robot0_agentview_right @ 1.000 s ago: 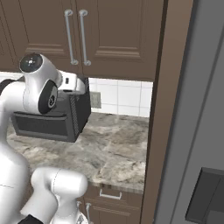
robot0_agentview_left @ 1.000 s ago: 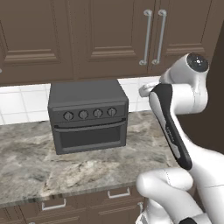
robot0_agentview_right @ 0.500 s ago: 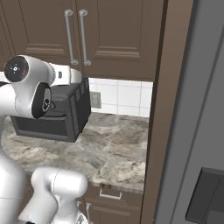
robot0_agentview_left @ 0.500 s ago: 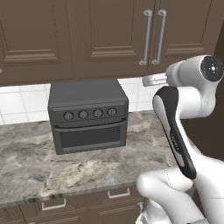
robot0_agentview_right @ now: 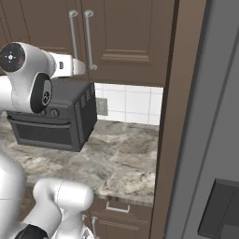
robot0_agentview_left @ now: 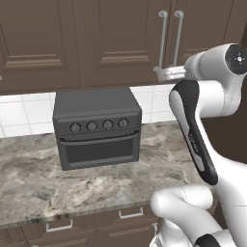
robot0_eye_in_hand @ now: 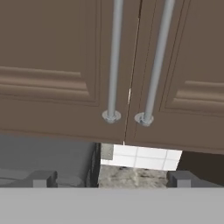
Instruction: Open the cabinet and move the ladle to the pot. Then close the cabinet.
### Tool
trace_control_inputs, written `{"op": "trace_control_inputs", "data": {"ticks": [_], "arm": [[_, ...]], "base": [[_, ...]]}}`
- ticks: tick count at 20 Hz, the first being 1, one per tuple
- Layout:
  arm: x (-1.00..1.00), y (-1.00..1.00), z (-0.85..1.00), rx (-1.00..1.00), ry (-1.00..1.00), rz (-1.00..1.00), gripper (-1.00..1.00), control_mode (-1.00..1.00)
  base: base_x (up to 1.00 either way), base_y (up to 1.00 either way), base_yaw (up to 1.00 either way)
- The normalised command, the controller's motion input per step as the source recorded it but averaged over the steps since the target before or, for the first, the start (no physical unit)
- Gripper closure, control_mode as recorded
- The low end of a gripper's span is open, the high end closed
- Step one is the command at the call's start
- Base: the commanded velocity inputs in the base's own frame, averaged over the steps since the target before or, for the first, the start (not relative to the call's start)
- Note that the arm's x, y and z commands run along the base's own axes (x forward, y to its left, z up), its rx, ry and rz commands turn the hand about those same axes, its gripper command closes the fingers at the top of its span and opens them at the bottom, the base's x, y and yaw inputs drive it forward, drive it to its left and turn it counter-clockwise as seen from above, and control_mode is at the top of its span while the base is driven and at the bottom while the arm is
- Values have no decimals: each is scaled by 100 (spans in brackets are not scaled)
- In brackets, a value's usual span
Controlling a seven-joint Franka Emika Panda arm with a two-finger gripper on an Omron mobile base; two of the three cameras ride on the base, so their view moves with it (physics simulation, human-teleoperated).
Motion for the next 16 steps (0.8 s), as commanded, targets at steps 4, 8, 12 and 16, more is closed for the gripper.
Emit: {"op": "trace_control_inputs", "data": {"ticks": [4, 8, 12, 16], "arm": [[11, 11, 23, 0, 2, 0, -100, -100], [26, 7, 5, 0, 3, 0, -100, -100], [42, 6, 0, 0, 3, 0, -100, -100], [46, 4, 0, 0, 1, 0, -100, -100]], "base": [[0, 0, 0], [0, 0, 0], [0, 0, 0], [0, 0, 0]]}}
